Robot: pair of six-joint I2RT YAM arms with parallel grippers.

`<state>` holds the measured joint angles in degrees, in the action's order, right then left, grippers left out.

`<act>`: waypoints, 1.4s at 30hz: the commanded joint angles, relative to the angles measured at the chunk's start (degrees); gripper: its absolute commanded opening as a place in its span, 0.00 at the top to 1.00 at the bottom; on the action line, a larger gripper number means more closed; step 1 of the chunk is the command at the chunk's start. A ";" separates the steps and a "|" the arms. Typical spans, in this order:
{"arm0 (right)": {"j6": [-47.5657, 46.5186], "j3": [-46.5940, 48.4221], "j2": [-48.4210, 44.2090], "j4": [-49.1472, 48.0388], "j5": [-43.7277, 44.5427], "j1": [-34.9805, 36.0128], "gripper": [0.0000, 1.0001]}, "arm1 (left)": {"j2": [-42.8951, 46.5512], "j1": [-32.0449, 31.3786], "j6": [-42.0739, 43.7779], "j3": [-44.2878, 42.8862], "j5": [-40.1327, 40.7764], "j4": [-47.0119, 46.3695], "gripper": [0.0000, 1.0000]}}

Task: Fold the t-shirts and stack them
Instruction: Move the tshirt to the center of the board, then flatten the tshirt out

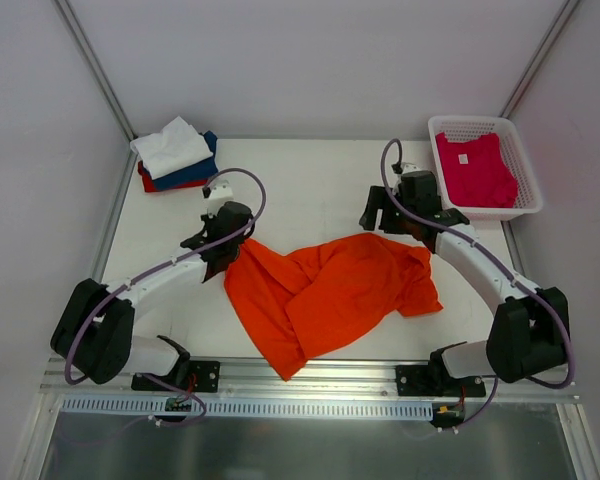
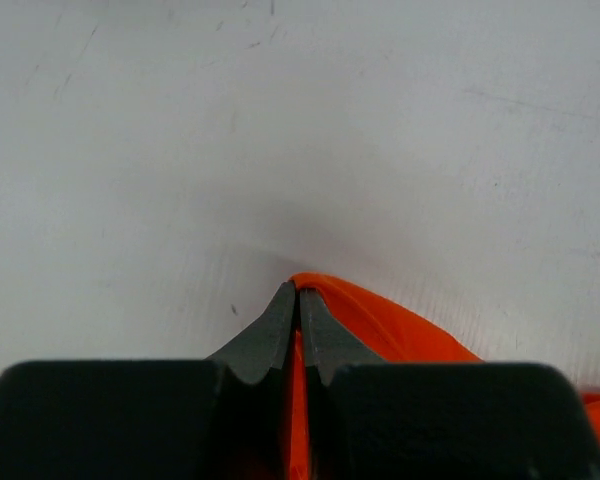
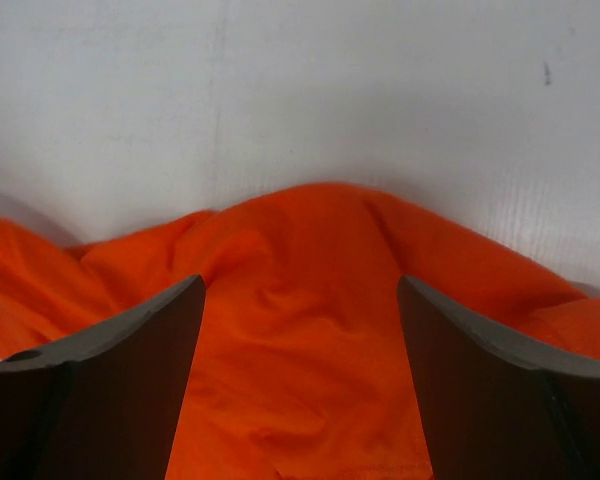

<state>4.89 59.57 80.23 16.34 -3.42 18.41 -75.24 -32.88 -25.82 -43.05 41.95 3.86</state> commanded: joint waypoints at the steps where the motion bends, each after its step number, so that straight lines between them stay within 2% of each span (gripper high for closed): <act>1: -2.86 -2.52 -3.85 -4.81 -4.66 2.76 0.19 | -2.27 4.48 7.36 -0.11 -12.73 -12.10 1.00; 4: -5.31 -4.64 -4.73 -5.35 -4.32 6.54 0.18 | -3.41 9.05 8.33 1.21 -19.35 -18.17 1.00; 5: -6.46 -4.81 -4.38 -5.09 -4.05 7.50 0.19 | -3.94 11.24 8.51 1.65 -23.89 -20.53 1.00; 9: -10.24 -5.78 -3.94 -4.74 -3.09 13.82 0.21 | -6.40 14.94 10.00 2.35 -32.79 -25.72 1.00; 18: -18.50 -7.19 -4.73 -8.95 6.66 28.67 0.20 | -11.06 23.30 7.72 2.88 -46.68 -31.45 1.00; 22: -21.05 -4.30 -0.61 -8.26 11.15 33.52 0.20 | -12.73 24.80 7.89 2.00 -47.75 -31.28 1.00; 27: -23.07 2.56 8.27 -5.18 18.08 40.64 0.25 | -13.26 25.50 7.37 1.74 -48.81 -31.54 1.00; 32: -23.61 7.57 15.82 -3.77 22.22 45.04 0.38 | -13.61 25.85 6.93 1.65 -49.60 -31.98 1.00; 34: -23.43 8.98 16.98 -3.51 23.19 46.00 0.44 | -13.79 26.03 6.93 1.74 -49.78 -31.98 1.00; 39: -22.82 11.17 19.87 -2.37 26.61 49.87 0.44 | -14.58 26.64 6.23 1.91 -50.65 -32.68 1.00; 42: -22.38 11.79 21.19 -1.92 27.24 51.98 0.49 | -14.76 26.91 5.79 2.00 -51.80 -33.21 1.00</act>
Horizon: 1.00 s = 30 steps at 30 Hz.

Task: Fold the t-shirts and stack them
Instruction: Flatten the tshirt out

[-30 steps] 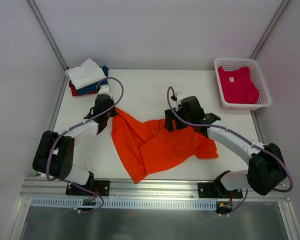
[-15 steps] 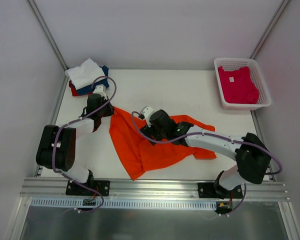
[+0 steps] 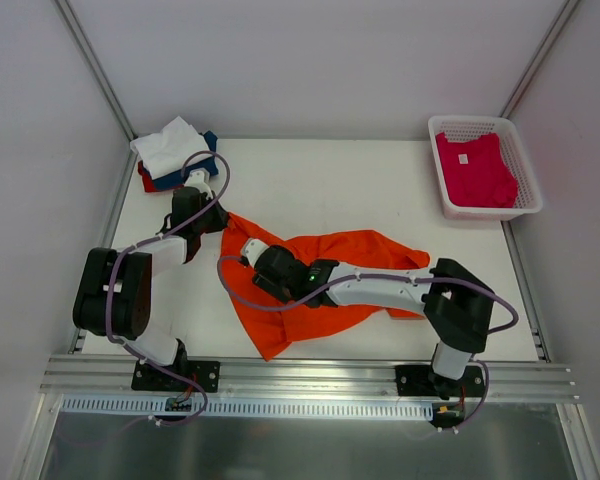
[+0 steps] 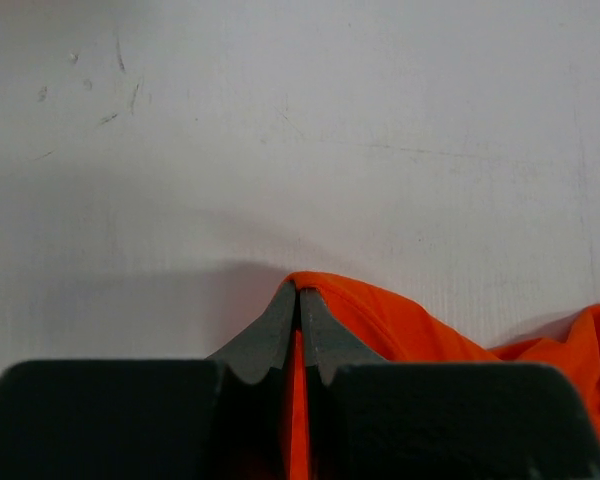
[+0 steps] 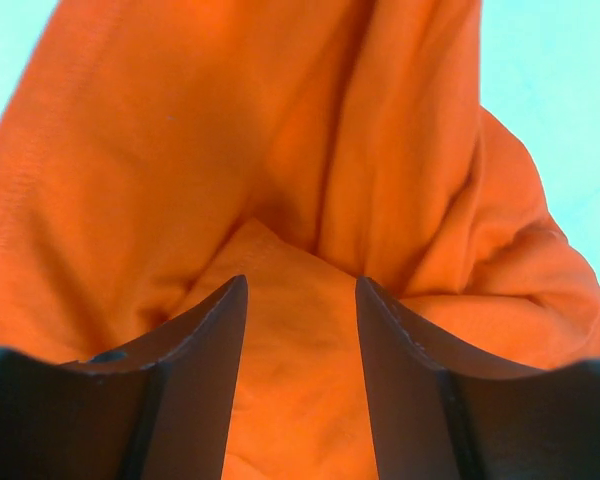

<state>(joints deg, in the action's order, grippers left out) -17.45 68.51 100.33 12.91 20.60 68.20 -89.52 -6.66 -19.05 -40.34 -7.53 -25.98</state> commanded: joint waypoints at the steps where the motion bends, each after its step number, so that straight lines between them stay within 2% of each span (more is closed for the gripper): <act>1: 0.31 2.77 1.35 1.33 3.13 3.15 0.50 | -0.66 0.77 -1.08 -0.71 -2.58 -3.55 1.00; 5: 2.85 3.30 3.63 0.98 4.09 5.18 0.51 | -0.92 1.29 -1.52 -0.62 -3.37 -3.73 1.00; 12: 9.63 -0.57 3.46 -4.73 -0.03 6.15 0.50 | -1.19 1.56 -1.52 -0.80 -4.60 -3.64 1.00; 20: 8.14 -6.54 1.01 -9.04 0.14 5.98 0.50 | -1.10 1.73 -1.61 -0.62 -5.57 -3.99 1.00; 30: 4.36 -7.78 -1.10 -9.22 -0.65 2.81 0.50 | -1.45 1.82 -1.69 -0.79 -6.36 -3.99 1.00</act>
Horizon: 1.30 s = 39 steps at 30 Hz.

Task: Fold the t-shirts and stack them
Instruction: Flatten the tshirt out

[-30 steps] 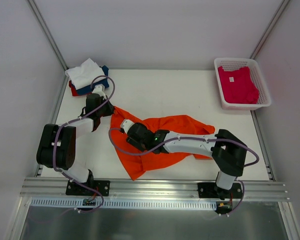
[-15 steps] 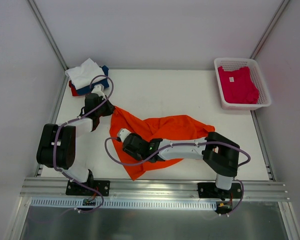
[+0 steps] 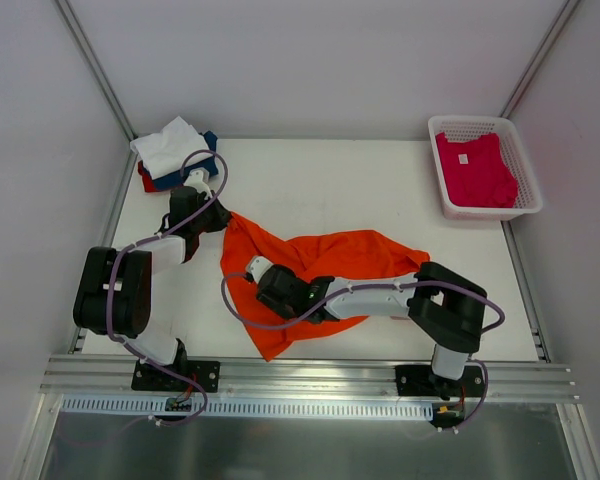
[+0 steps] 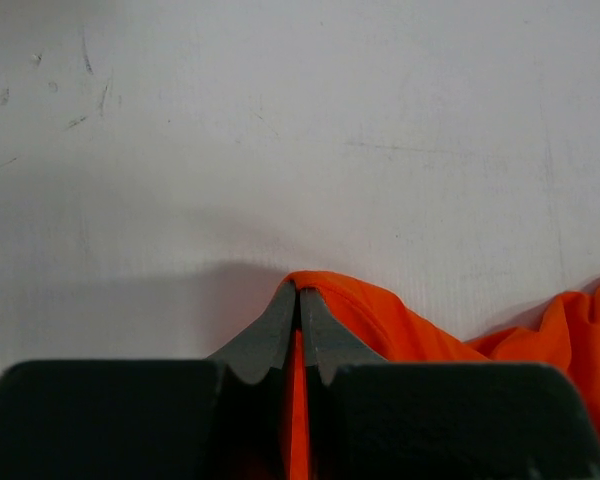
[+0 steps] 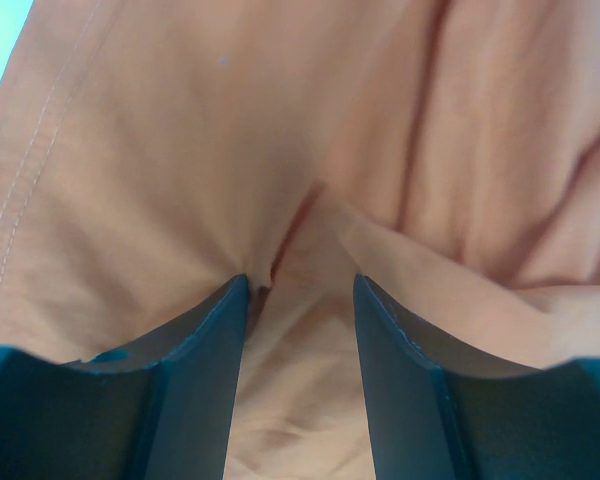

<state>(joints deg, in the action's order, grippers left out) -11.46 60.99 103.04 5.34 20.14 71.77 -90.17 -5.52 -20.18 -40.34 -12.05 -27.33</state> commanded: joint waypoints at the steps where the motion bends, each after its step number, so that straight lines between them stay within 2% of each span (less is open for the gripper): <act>1: -1.89 -0.09 -4.25 -1.57 -0.19 -1.10 0.50 | -0.88 0.68 -0.56 -0.88 -1.83 -2.64 1.00; 6: -3.21 0.79 -5.22 -1.04 -0.72 -2.59 0.51 | -1.06 0.69 -0.47 -1.06 -2.09 -2.55 1.00; 12: -2.86 0.80 -4.87 -1.21 -1.86 -3.12 0.62 | -1.06 0.68 -0.47 -1.06 -2.10 -2.46 1.00; 39: 1.36 -1.49 -2.41 -3.76 -4.76 -2.95 0.62 | -1.50 0.68 -0.38 -1.59 -2.54 -1.94 1.00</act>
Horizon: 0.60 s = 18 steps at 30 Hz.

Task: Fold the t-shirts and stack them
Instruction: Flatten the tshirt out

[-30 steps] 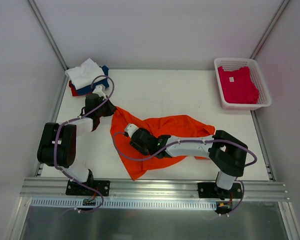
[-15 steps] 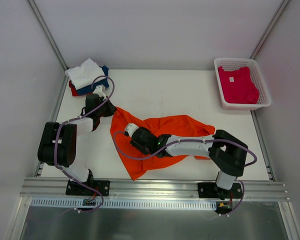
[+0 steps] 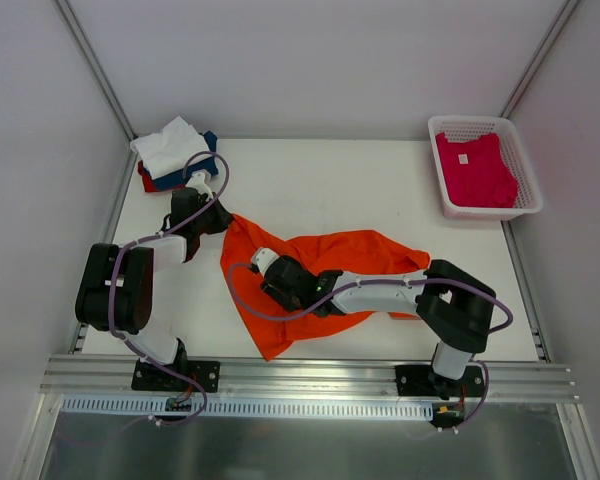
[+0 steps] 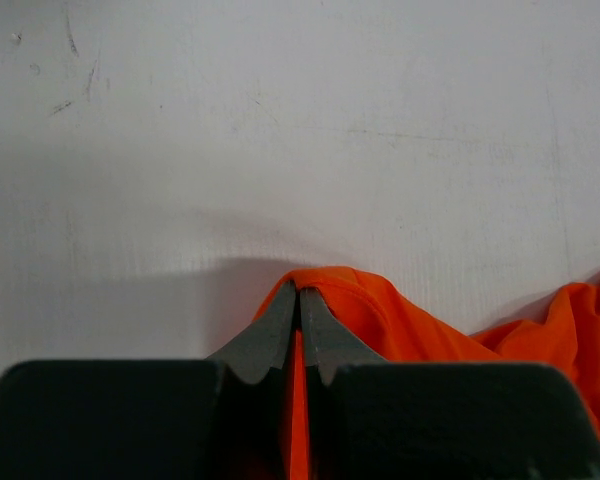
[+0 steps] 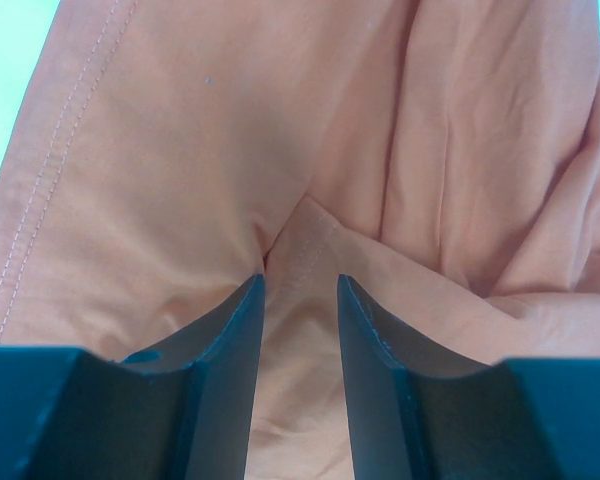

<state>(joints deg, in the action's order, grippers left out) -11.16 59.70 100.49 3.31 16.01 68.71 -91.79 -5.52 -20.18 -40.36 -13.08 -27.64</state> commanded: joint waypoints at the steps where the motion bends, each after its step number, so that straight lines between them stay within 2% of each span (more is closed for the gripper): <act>1: 1.14 -0.20 0.23 -1.73 -0.80 0.11 0.62 | 0.03 0.68 -0.38 -1.56 -1.60 -1.63 1.00; 4: 1.40 -0.81 0.32 -2.34 -0.81 0.20 0.62 | 0.29 0.68 -0.38 -1.48 -1.60 -1.63 1.00; 7: 1.84 -1.43 0.41 -2.78 -0.98 0.37 0.70 | 0.12 0.68 -0.38 -1.56 -1.51 -1.63 1.00; 12: 2.37 -1.78 0.59 -2.96 -1.16 0.55 0.76 | 0.21 0.68 -0.38 -1.39 -1.51 -1.72 1.00; 18: 2.63 -2.05 0.67 -2.87 -1.07 0.55 0.75 | 0.21 0.68 -0.29 -1.56 -1.60 -1.63 1.00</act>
<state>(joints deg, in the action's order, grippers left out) -9.56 58.22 101.01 1.93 15.55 68.88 -91.79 -5.52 -20.18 -40.36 -13.13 -27.64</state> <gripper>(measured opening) 0.242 0.009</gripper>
